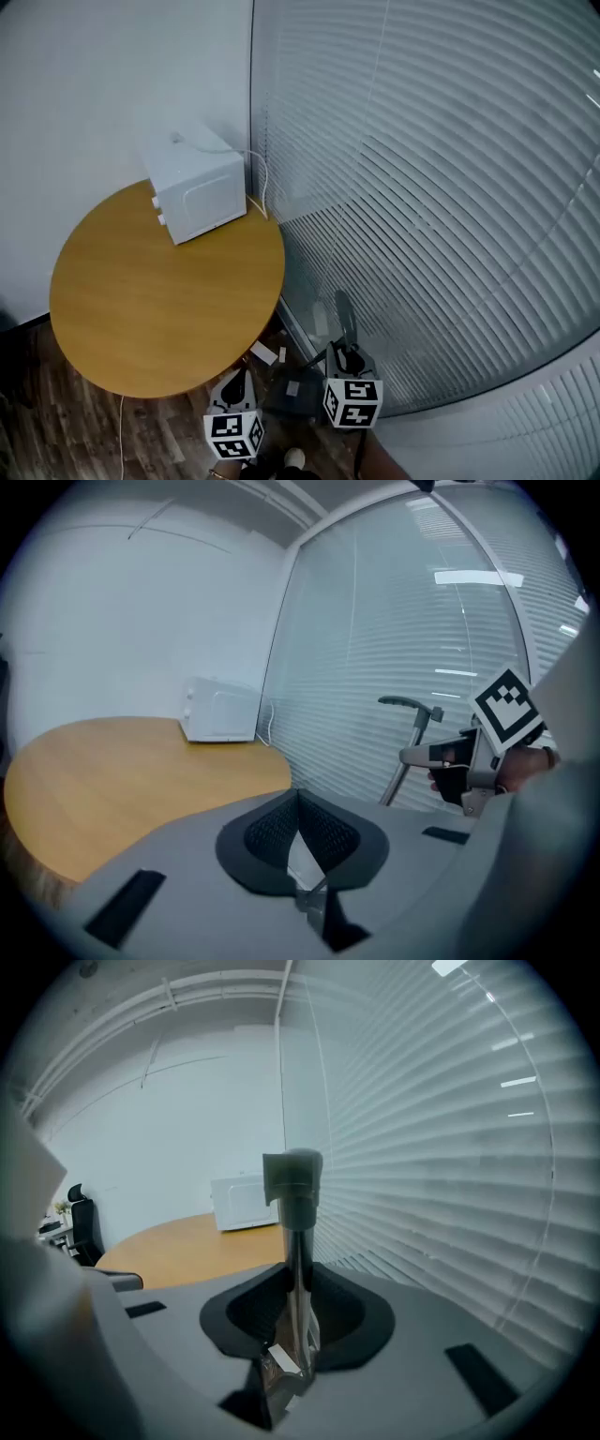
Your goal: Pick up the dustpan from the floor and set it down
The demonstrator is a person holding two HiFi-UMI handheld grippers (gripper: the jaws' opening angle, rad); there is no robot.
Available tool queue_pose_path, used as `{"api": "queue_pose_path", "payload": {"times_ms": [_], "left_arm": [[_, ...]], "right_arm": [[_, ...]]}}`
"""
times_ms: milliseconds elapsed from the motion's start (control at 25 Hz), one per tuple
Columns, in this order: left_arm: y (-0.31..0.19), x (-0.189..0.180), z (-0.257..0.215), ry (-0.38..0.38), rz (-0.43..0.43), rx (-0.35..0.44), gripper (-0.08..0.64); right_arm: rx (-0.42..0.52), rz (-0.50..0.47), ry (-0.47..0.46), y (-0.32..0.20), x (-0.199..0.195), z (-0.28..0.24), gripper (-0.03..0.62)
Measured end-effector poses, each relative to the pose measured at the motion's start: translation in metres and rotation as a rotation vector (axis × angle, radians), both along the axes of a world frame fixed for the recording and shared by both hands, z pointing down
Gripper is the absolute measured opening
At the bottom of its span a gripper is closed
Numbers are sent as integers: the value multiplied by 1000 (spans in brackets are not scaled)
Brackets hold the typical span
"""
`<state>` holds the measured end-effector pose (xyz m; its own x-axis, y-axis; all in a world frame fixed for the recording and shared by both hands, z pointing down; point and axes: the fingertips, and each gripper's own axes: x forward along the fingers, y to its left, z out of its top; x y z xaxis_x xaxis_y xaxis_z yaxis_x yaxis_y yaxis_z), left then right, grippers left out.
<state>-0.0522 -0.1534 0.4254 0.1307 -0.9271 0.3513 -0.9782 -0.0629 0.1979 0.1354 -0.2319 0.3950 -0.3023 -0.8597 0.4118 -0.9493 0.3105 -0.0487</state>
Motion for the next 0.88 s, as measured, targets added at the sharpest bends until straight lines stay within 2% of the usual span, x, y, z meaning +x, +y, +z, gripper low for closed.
{"api": "queue_pose_path", "payload": {"times_ms": [200,400,600,880], "left_arm": [[-37,-6,-88,4,-1,134,15],[-58,5,-142,-12,40,218,16],[-63,18,-163,-30,89,263,15],[-69,25,-154,-55,97,282,15]], "right_arm": [[99,-22,-13,-8,4,-85,97],[173,-19,-24,-8,7,-136,95],[209,10,-25,0,21,-155,95],[236,18,-16,1,26,-148,95]]}}
